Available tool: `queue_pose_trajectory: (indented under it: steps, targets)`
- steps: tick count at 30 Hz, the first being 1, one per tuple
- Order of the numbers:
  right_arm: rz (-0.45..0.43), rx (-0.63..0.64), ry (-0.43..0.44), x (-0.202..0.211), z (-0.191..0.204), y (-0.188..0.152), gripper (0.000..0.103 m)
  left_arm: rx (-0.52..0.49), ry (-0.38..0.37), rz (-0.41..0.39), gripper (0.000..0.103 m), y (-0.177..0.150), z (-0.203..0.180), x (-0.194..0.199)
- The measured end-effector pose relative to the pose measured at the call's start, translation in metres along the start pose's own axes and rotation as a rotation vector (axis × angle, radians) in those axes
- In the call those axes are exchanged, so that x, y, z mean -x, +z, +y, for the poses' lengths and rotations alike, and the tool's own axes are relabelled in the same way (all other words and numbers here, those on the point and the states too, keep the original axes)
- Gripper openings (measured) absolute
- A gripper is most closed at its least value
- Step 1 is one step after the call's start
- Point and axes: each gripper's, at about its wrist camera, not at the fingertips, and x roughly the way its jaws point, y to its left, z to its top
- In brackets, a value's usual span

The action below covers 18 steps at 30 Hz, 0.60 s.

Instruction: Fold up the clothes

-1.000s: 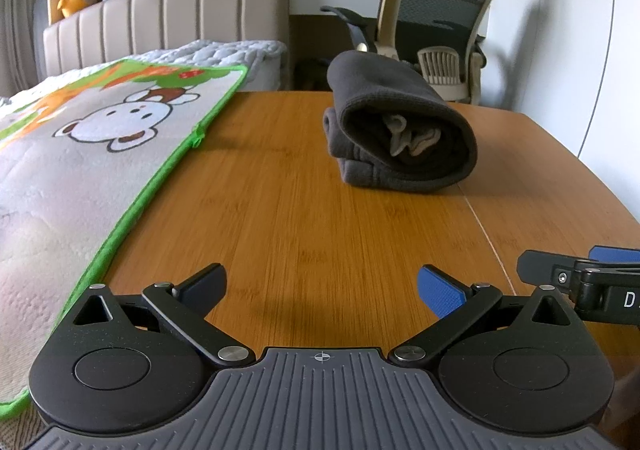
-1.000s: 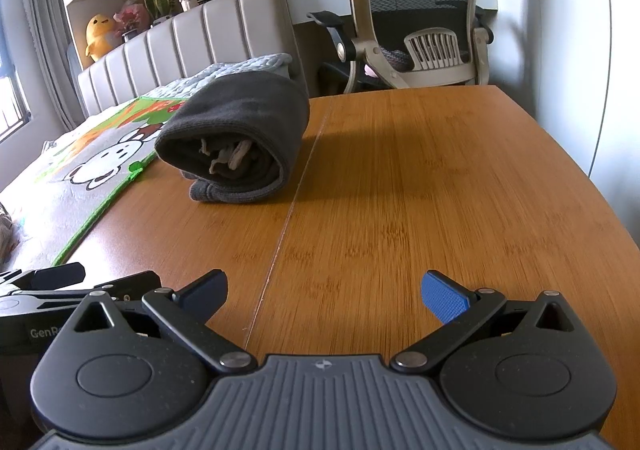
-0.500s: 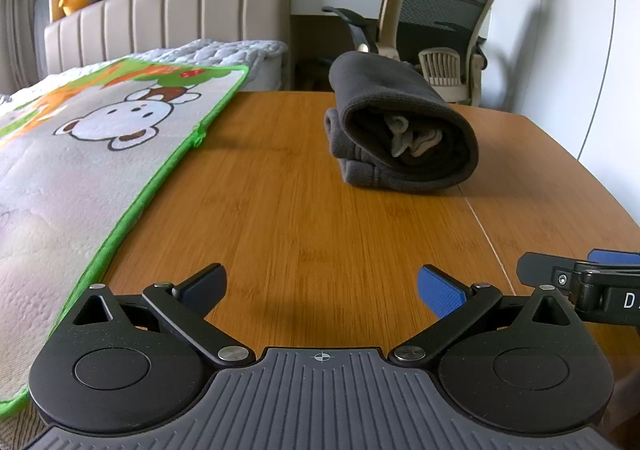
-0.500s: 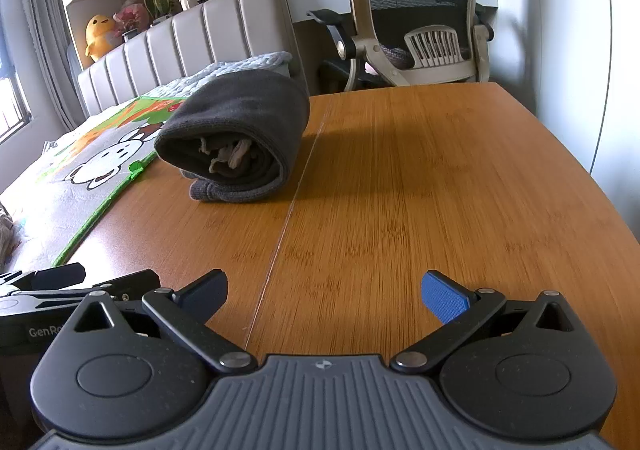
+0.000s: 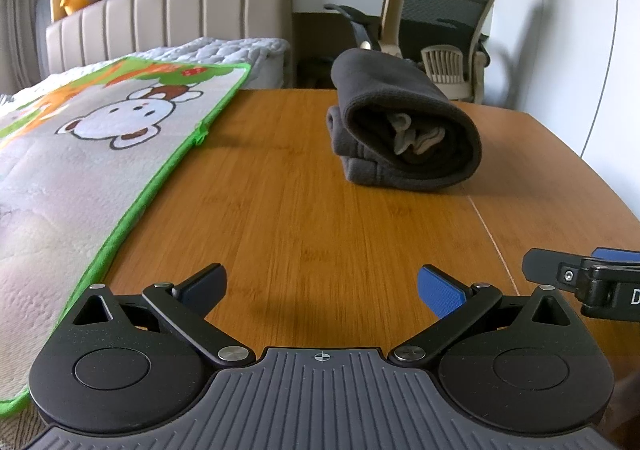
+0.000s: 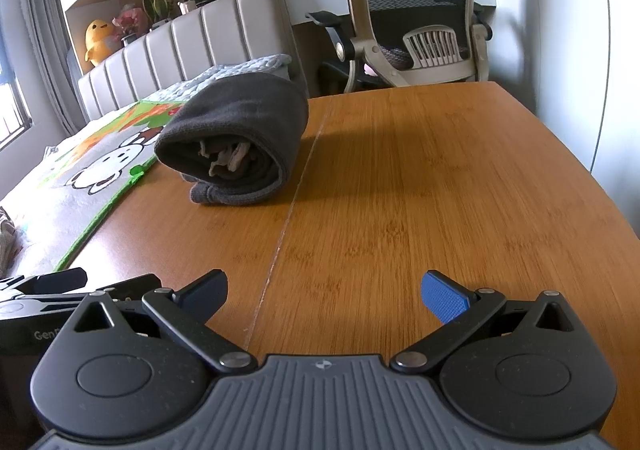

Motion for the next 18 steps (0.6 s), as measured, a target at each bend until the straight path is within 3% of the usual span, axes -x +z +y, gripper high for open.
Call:
queue_pose_trajectory:
  steps: [18]
  targets:
    - [0.007,0.015,-0.017,-0.0001,0.0009,-0.0001,0.103,0.022,-0.007,-0.006,0.103,0.0003,0.0032,-0.0004]
